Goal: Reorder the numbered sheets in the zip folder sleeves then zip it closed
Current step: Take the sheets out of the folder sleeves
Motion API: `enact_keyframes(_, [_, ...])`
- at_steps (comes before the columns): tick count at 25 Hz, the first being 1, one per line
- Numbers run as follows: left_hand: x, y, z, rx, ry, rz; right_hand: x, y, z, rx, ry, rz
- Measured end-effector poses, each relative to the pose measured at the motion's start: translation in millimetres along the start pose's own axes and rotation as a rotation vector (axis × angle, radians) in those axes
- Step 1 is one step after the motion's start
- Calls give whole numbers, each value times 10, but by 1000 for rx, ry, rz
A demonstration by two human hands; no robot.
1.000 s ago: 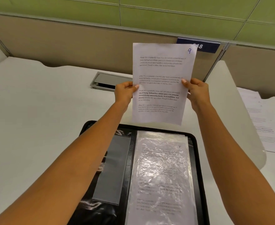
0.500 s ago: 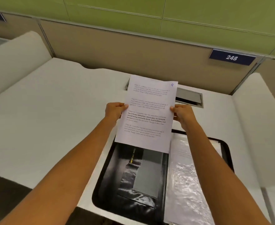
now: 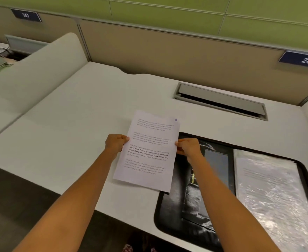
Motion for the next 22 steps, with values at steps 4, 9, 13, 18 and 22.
enact_keyframes(4, [110, -244, 237, 166, 38, -38, 64, 333, -246, -72, 50, -18])
enact_keyframes(9, [204, -392, 344, 344, 81, -55, 156, 539, -435, -264, 47, -76])
enact_keyframes(13, [189, -433, 393, 413, 94, -89, 141, 626, -466, -375, 35, -87])
enact_keyframes(18, [147, -409, 411, 485, 55, -157, 2, 672, -375, -446, 26, -95])
enact_keyframes(22, [71, -319, 318, 675, 99, -264, -118, 640, -235, -690, -78, -91])
Point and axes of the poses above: each hand's wrist, its own x-axis towards the middle knuckle, its own y-axis out of the palm, z = x × y, the point moved 1 cm from there along x, towards the middle knuckle, and after that the axes turned 6 degrees about x, right-handed, at the moved point
